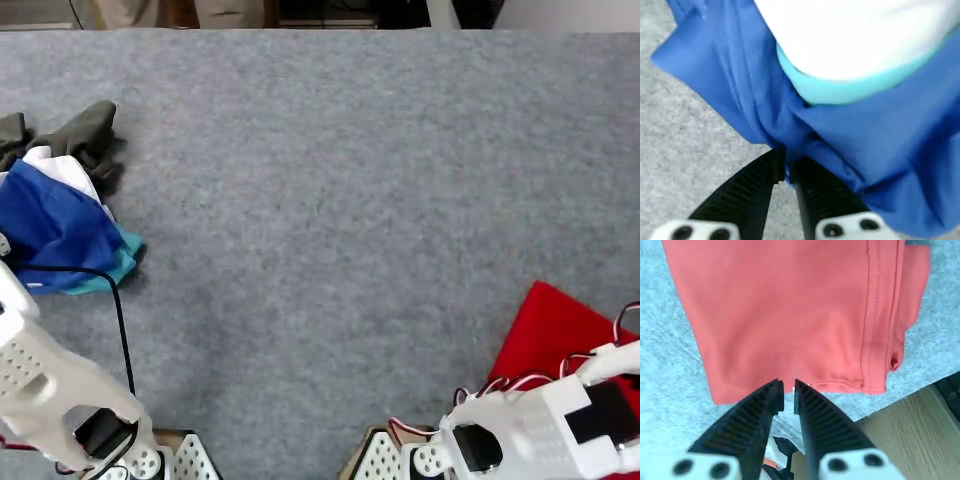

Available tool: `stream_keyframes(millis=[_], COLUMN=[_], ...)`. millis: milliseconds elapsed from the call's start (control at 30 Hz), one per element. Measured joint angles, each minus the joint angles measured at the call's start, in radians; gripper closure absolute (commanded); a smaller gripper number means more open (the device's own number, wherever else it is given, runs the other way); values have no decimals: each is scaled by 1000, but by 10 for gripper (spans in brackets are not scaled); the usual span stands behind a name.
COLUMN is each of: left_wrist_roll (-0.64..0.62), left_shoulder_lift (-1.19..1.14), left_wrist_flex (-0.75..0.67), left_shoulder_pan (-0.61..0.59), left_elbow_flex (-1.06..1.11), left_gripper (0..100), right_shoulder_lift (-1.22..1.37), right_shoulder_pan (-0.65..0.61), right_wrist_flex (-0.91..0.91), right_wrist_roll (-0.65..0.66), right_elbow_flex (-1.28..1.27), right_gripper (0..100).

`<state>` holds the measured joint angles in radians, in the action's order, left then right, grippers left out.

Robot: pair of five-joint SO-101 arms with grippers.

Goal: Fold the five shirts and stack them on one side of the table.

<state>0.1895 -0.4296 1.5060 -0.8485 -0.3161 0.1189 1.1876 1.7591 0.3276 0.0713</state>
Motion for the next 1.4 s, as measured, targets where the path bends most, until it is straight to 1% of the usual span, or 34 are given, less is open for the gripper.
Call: stream_keyframes(millis=[67, 200, 267, 367, 533, 600, 700, 800, 867, 967, 1067, 1100, 1167, 1267, 1400], left_wrist_roll=[0, 0, 0, 0, 0, 0, 0, 0, 0, 0, 28, 54, 97, 95, 68], left_shoulder_lift=[0, 60, 109, 199, 373, 443, 542, 605, 621, 626, 603, 588, 554, 491, 425], left_wrist_flex=[31, 167, 218, 238, 242, 242, 242, 242, 244, 244, 244, 244, 236, 114, -95], left_shoulder_pan=[0, 0, 3, 21, 106, 170, 299, 428, 450, 410, 315, 282, 207, 80, -60], left_elbow_flex=[-49, -227, -334, -451, -529, -543, -549, -551, -529, -414, -216, -143, -2, 190, 341], left_gripper=[981, 981, 981, 981, 981, 981, 981, 980, 979, 978, 967, 943, 864, 765, 757], right_shoulder_lift=[-6, -72, -110, -172, -288, -331, -391, -431, -445, -450, -450, -450, -450, -450, -450], right_shoulder_pan=[0, -2, -23, -78, -252, -342, -482, -591, -643, -680, -710, -726, -753, -769, -773], right_wrist_flex=[0, 0, 0, 0, 2, 2, -6, -15, -18, -32, -71, -80, -95, -112, -121], right_wrist_roll=[-15, -49, -68, -114, -209, -255, -331, -384, -394, -397, -384, -365, -341, -331, -331], right_elbow_flex=[0, 0, 0, -6, -86, -115, -146, -150, -155, -187, -250, -278, -325, -362, -362], right_gripper=[941, 941, 941, 941, 941, 941, 941, 941, 938, 936, 935, 935, 935, 935, 935])
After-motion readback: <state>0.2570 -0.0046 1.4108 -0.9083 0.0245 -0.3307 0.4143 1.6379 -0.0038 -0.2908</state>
